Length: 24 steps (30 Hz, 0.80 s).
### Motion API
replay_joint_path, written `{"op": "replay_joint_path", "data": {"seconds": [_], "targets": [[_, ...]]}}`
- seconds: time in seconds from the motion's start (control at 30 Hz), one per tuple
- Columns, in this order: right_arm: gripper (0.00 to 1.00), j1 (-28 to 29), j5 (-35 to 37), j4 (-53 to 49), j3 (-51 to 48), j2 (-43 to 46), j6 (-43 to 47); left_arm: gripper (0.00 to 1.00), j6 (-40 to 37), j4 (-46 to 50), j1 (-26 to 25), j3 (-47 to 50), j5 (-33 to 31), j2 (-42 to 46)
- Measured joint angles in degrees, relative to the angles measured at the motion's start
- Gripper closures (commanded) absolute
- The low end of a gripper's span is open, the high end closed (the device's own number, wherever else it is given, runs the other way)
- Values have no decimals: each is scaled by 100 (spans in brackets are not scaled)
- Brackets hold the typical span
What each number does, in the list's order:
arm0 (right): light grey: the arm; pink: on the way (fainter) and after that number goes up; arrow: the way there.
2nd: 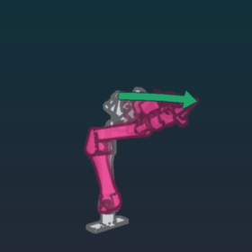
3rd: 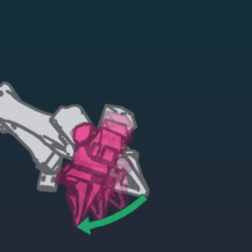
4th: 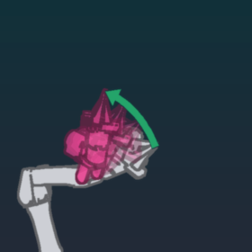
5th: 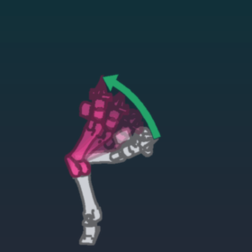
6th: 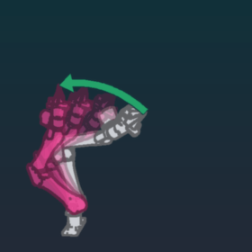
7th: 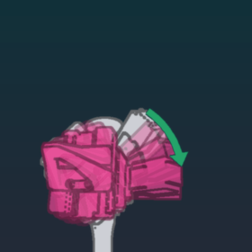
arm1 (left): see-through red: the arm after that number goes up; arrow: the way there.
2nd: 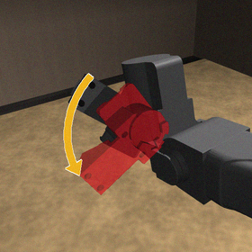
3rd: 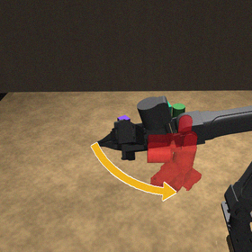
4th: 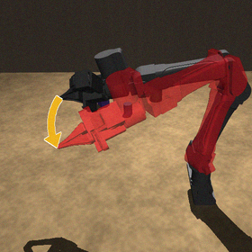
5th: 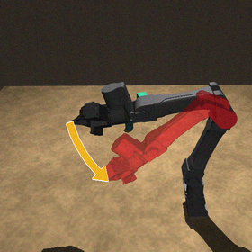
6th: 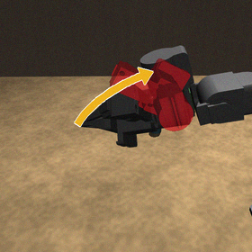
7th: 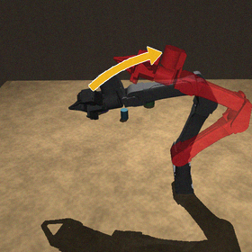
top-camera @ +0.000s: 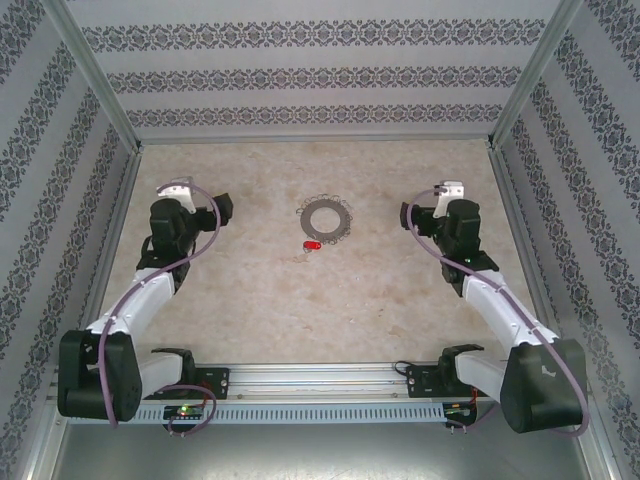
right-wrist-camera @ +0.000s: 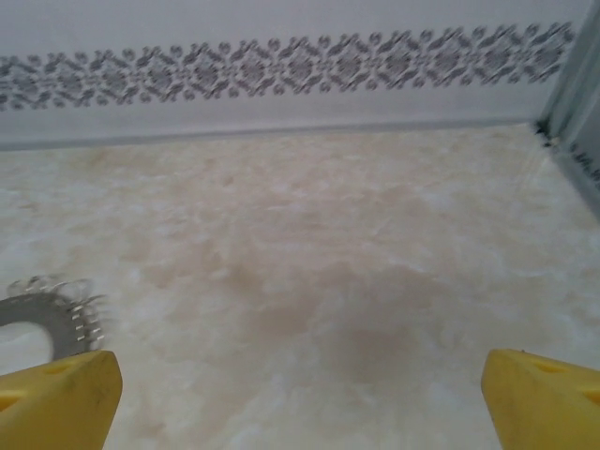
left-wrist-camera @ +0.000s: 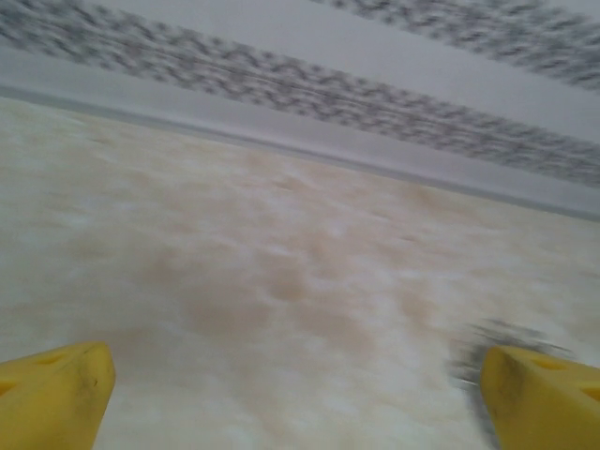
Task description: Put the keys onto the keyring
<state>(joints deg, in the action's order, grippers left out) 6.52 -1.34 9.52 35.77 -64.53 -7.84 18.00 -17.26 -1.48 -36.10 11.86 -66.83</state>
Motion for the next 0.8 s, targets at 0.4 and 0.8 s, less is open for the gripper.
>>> {"op": "replay_joint_path", "data": {"seconds": [0.4, 0.8], "targets": [[3, 763, -1462, -1899, 2481, -2417, 393, 0, 688, 1541, -1709, -769, 1447, -133], [21, 761, -1858, -3383, 4577, -4570, 1102, 0, 625, 1521, -1934, -981, 1805, -1215]]}}
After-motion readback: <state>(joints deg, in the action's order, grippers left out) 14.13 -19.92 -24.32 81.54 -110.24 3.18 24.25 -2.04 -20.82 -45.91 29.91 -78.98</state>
